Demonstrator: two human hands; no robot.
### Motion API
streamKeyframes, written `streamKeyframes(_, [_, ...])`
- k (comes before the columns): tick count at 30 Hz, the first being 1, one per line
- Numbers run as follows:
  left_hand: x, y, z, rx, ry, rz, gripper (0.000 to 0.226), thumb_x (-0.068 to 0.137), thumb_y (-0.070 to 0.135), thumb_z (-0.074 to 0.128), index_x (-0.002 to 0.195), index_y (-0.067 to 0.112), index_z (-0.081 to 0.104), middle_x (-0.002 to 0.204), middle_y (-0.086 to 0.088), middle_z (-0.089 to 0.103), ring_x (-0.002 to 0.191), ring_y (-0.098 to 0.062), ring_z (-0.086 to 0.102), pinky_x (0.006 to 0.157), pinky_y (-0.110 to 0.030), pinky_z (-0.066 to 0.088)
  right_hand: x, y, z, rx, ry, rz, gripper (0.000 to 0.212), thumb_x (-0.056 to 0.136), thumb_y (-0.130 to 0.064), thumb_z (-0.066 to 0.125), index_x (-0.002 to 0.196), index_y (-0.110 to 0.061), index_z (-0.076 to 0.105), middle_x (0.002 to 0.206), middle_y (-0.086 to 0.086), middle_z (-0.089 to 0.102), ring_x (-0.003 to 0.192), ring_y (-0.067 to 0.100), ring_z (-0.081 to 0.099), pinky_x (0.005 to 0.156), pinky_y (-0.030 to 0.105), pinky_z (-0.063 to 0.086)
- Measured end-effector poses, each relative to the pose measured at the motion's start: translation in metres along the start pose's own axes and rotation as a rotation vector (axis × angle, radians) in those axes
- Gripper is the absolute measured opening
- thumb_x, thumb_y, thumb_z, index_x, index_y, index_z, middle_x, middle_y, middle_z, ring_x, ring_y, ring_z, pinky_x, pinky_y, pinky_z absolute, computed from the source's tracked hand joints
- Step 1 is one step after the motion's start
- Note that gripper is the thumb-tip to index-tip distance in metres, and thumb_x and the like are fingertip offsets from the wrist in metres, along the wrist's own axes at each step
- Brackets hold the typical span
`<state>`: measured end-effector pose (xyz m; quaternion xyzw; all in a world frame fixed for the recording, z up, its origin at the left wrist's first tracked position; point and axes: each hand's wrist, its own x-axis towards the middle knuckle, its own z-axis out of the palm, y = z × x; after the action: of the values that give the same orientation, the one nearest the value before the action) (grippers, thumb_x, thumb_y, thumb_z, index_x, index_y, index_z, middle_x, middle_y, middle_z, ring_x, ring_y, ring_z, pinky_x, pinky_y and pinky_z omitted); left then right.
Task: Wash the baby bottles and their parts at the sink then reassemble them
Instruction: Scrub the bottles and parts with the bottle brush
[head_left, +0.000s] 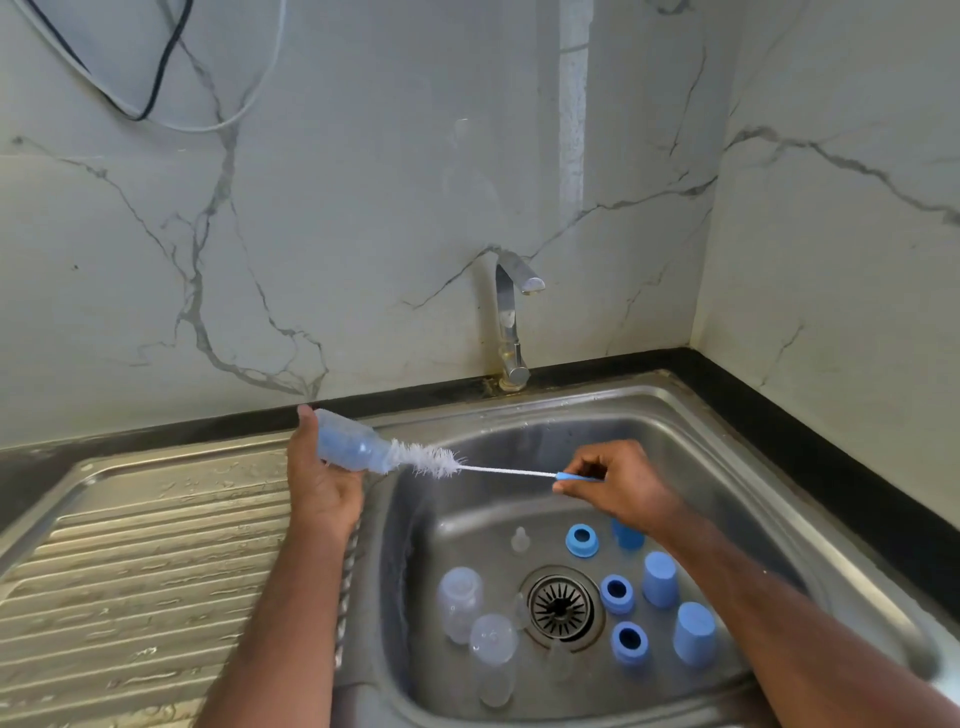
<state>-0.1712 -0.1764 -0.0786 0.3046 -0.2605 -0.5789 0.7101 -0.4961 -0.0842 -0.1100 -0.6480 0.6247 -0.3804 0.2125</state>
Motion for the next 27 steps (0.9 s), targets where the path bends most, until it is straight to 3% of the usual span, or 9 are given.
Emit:
streamKeyframes(5, [0.000,-0.002,0.002,0.054,0.046,0.005,0.042,0.089,0.028,0.075,0.125,0.014,0.059,0.127,-0.013,0.062,0.114,-0.028,0.064,0.094,-0.044,0.057,0.004,-0.006,-0.006,-0.425,0.176,-0.149,0.034,0.097,-0.059,0.049,0.085,-0.034,0.069,0.068,-0.017,0.056,0.066,0.007,0.054,0.069,0.033,0.047])
streamKeyframes(8, [0.000,0.001,-0.001,-0.098,-0.131,-0.020,0.030,0.100,0.027,0.059,0.124,0.011,0.052,0.115,-0.012,0.064,0.105,-0.024,0.065,0.096,-0.041,0.056,-0.003,-0.014,-0.005,0.104,-0.306,0.161,0.055,0.096,-0.064,0.046,0.067,-0.021,0.063,0.050,-0.005,0.042,0.044,0.011,0.037,0.048,0.032,0.034])
streamKeyframes(10, [0.002,0.001,-0.003,-0.133,-0.156,-0.029,0.023,0.105,0.025,0.047,0.124,0.012,0.049,0.109,-0.007,0.064,0.102,-0.021,0.065,0.095,-0.038,0.055,-0.010,-0.017,-0.006,0.366,-0.487,0.279,0.047,0.096,-0.054,0.056,0.077,-0.012,0.065,0.050,0.000,0.035,0.041,0.010,0.027,0.043,0.024,0.021])
streamKeyframes(12, [0.000,0.005,-0.005,-0.090,-0.116,-0.010,0.035,0.104,0.027,0.052,0.134,0.010,0.046,0.122,-0.012,0.062,0.111,-0.025,0.064,0.098,-0.042,0.055,-0.012,-0.019,-0.006,0.418,-0.357,0.199,0.028,0.089,-0.032,0.075,0.090,-0.006,0.066,0.053,0.006,0.051,0.042,0.011,0.038,0.040,0.023,0.027])
streamKeyframes(15, [-0.003,0.006,-0.007,0.005,-0.071,-0.012,0.072,0.078,0.036,0.084,0.138,0.015,0.051,0.138,-0.013,0.058,0.123,-0.031,0.062,0.099,-0.052,0.053,-0.001,-0.012,-0.002,0.210,0.014,0.071,0.016,0.078,-0.016,0.085,0.082,-0.013,0.070,0.072,0.006,0.071,0.066,0.016,0.064,0.059,0.028,0.052])
streamKeyframes(18, [-0.003,0.005,-0.007,0.021,-0.090,-0.040,0.037,0.089,0.025,0.072,0.123,0.020,0.059,0.138,-0.012,0.059,0.125,-0.031,0.060,0.099,-0.052,0.052,0.009,-0.002,-0.002,-0.109,0.176,-0.029,0.011,0.086,-0.038,0.076,0.082,-0.030,0.069,0.074,-0.006,0.067,0.072,0.008,0.063,0.065,0.028,0.053])
streamKeyframes(23, [0.001,0.004,-0.011,-0.068,-0.159,-0.063,0.044,0.102,0.028,0.054,0.142,0.011,0.048,0.124,-0.013,0.065,0.112,-0.027,0.067,0.094,-0.043,0.058,-0.002,-0.007,-0.014,0.512,-0.519,0.212,0.047,0.095,-0.049,0.055,0.072,-0.010,0.066,0.052,0.003,0.029,0.046,0.013,0.022,0.047,0.027,0.019])
streamKeyframes(25, [0.001,0.004,-0.010,-0.065,-0.133,-0.058,0.042,0.105,0.028,0.049,0.142,0.009,0.047,0.124,-0.013,0.065,0.112,-0.027,0.067,0.094,-0.043,0.058,-0.007,-0.008,-0.015,0.571,-0.529,0.211,0.042,0.094,-0.043,0.059,0.082,-0.004,0.069,0.051,0.004,0.034,0.044,0.012,0.022,0.044,0.024,0.020])
streamKeyframes(27, [0.001,0.004,-0.012,-0.032,-0.124,0.000,0.058,0.096,0.032,0.065,0.144,0.005,0.045,0.126,-0.016,0.062,0.115,-0.029,0.065,0.094,-0.042,0.058,-0.006,-0.011,-0.011,0.463,-0.385,0.121,0.024,0.088,-0.028,0.075,0.099,-0.007,0.071,0.057,0.011,0.055,0.044,0.013,0.036,0.043,0.024,0.031])
